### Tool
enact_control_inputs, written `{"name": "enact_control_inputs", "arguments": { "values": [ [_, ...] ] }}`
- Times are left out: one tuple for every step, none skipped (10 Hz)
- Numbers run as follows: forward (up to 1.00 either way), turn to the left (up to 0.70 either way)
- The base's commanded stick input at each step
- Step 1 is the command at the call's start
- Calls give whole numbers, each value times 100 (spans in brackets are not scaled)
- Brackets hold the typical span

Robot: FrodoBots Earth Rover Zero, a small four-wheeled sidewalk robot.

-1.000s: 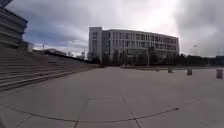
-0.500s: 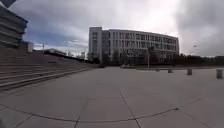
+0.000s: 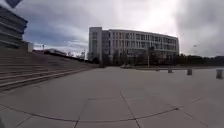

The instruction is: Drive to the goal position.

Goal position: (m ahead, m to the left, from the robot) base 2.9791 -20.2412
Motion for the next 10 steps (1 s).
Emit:
{"name": "enact_control_inputs", "arguments": {
  "values": [
    [6, 0],
    [6, 0],
    [6, 0],
    [5, 0],
    [5, 0],
    [5, 0],
    [5, 0],
    [6, 0],
    [5, 0],
    [5, 0]
  ]
}}
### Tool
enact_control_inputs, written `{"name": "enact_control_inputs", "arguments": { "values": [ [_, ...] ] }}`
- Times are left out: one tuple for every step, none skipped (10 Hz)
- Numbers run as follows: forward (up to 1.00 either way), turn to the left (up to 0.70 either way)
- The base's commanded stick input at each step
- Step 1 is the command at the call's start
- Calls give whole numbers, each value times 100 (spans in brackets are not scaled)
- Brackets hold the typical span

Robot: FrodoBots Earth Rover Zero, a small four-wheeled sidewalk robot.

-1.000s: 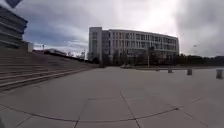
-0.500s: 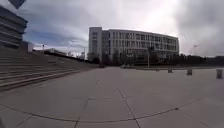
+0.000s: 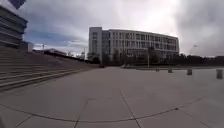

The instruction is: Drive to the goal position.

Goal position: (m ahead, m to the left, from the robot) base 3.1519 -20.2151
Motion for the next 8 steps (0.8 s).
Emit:
{"name": "enact_control_inputs", "arguments": {
  "values": [
    [6, 0],
    [5, 0],
    [6, 0],
    [5, 0],
    [6, 0],
    [6, 0],
    [5, 0],
    [5, 0]
  ]
}}
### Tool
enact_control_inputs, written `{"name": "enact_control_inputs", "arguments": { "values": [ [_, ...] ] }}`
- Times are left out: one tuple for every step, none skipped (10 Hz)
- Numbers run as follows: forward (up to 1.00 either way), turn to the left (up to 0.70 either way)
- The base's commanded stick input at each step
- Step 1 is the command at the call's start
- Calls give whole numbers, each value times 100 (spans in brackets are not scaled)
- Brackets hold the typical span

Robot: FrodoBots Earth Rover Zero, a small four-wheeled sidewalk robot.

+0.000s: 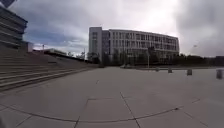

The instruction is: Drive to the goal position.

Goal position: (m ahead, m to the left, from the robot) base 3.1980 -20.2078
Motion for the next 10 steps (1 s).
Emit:
{"name": "enact_control_inputs", "arguments": {
  "values": [
    [6, 0],
    [6, 0],
    [6, 0],
    [6, 0],
    [5, 0],
    [5, 0],
    [6, 0],
    [5, 0],
    [6, 0],
    [6, 0]
  ]
}}
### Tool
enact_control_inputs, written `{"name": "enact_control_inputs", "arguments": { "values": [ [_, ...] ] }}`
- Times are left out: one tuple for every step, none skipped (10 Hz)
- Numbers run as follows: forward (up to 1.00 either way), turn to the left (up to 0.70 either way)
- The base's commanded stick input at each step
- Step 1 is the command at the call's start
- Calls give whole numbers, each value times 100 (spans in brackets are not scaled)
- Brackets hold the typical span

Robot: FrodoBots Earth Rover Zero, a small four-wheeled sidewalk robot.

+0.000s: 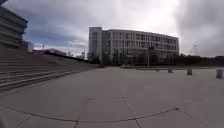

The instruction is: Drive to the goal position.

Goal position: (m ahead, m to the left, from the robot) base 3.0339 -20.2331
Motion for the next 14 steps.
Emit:
{"name": "enact_control_inputs", "arguments": {
  "values": [
    [6, 0],
    [5, 0],
    [5, 0],
    [5, 0],
    [6, 0],
    [5, 0],
    [5, 0],
    [4, 0],
    [1, 0],
    [-15, 0],
    [-35, 0],
    [-63, 0],
    [-17, 0],
    [9, 0]
  ]
}}
